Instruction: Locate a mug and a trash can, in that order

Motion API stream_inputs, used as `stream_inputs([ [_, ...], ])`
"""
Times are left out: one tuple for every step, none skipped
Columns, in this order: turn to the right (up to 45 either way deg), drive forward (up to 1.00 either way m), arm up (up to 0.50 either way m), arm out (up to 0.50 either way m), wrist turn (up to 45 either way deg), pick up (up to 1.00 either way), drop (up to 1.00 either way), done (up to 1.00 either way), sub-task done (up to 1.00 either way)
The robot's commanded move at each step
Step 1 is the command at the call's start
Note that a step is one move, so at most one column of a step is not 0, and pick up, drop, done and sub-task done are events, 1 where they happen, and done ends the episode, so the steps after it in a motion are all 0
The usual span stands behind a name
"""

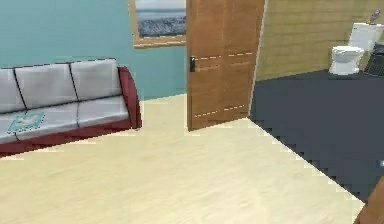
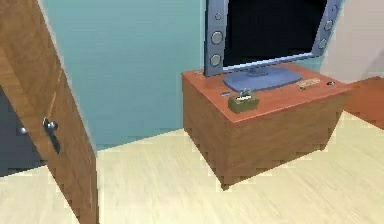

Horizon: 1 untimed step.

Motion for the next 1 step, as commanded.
stream_inputs([
  [0.0,0.5,0.0,0.0,0.0,0.0,0.0,0.0,0.0],
])
